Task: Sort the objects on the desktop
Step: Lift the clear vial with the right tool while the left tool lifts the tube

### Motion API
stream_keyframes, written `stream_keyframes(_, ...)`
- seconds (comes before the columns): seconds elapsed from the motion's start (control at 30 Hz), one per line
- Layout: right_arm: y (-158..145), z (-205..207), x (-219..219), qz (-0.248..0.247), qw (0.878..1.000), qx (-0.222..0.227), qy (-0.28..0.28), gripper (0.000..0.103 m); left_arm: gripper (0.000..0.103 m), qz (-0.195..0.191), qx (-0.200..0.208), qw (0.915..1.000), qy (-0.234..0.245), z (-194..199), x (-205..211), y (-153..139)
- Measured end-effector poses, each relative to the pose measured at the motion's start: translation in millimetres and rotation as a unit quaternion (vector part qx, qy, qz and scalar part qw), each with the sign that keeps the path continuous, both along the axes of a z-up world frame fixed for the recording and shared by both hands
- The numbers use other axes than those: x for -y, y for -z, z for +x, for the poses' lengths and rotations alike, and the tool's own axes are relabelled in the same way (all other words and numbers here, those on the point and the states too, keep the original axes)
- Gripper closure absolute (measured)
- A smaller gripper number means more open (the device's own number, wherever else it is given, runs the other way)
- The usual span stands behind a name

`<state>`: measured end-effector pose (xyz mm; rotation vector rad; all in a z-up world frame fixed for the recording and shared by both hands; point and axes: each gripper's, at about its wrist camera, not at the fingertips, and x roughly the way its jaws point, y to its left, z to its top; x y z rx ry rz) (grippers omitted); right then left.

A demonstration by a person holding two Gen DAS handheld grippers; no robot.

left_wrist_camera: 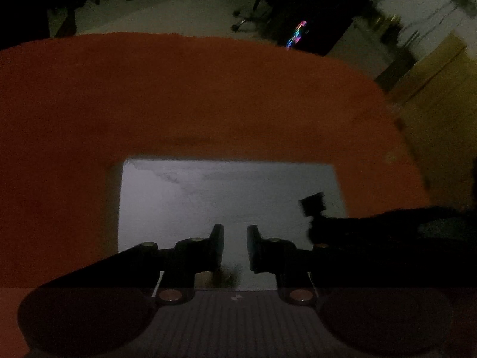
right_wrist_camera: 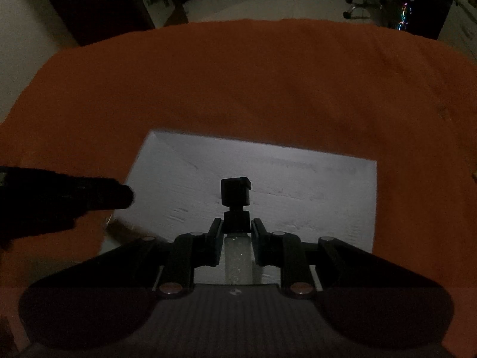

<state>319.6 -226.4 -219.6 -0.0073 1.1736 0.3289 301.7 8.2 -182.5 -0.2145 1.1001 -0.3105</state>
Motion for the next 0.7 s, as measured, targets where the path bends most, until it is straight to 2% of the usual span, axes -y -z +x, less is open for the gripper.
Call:
stream_keyframes(0.07, -1, -2, -2, -0.004, 1.0, 0.002, -0.003, 0.081, 0.089, -0.014, 0.014, 0.9998, 0.0, -5, -7, -11)
stream_keyframes(0.1, -2, -3, -3, -0.007, 1.0, 0.003, -0.005, 0.081, 0.089, -0.009, 0.018, 0.9998, 0.001, -6, -9, -13)
stream_keyframes(0.2, -3, -7, -5, -0.013, 1.0, 0.007, -0.01, 0.081, 0.089, 0.017, 0.026, 0.9995, 0.005, -8, -10, -13)
stream_keyframes(0.3, -2, -8, -8, -0.018, 1.0, 0.007, -0.016, 0.081, 0.088, 0.055, 0.002, 0.9983, 0.018, -8, -7, 6)
stream_keyframes(0.33, 0, -6, -8, -0.019, 1.0, 0.004, -0.019, 0.081, 0.086, 0.069, -0.009, 0.9973, 0.024, -7, -5, 15)
stream_keyframes(0.47, 10, -7, -14, -0.026, 0.999, -0.006, -0.03, 0.081, 0.053, 0.117, -0.063, 0.989, 0.065, -3, 2, 55)
stream_keyframes(0.6, 19, -10, -19, -0.03, 0.999, -0.014, -0.037, 0.081, 0.049, 0.162, -0.074, 0.9763, 0.123, 0, 12, 76)
stream_keyframes(0.7, 26, -11, -21, -0.033, 0.998, -0.019, -0.042, 0.081, 0.049, 0.178, -0.069, 0.9688, 0.158, 1, 17, 82)
